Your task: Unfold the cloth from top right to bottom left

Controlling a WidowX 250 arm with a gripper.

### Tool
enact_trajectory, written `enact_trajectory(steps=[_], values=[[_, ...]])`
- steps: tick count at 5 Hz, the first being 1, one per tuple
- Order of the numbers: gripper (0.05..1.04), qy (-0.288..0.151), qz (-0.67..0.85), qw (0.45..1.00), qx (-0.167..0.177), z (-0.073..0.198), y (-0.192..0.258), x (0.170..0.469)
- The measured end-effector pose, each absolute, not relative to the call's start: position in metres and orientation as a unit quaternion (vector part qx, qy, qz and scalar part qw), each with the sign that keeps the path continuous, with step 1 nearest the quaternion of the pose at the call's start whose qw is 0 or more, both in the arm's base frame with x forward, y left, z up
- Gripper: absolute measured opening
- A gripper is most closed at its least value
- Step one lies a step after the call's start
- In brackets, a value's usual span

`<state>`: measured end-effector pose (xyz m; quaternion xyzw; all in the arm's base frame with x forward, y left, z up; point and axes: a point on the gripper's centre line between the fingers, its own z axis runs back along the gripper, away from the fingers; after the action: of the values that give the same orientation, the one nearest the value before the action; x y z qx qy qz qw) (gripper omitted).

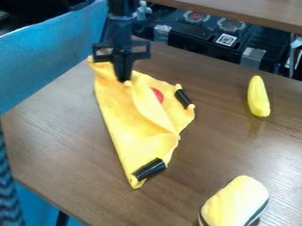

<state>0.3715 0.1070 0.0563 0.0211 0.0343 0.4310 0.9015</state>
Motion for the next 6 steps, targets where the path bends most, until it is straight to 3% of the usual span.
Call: enact_trajectory(steps=[2, 4, 5, 6], values=[[0.059, 0.048, 0.431, 0.9, 0.052, 0.041, 0.136, 0.314], [0.059, 0.023, 0.424, 0.905, 0.007, 0.075, 0.151, 0.279], [0.059, 0.031, 0.447, 0.893, 0.032, 0.065, 0.163, 0.274], [0.059, 0.05, 0.477, 0.873, 0.084, 0.043, 0.18, 0.271]])
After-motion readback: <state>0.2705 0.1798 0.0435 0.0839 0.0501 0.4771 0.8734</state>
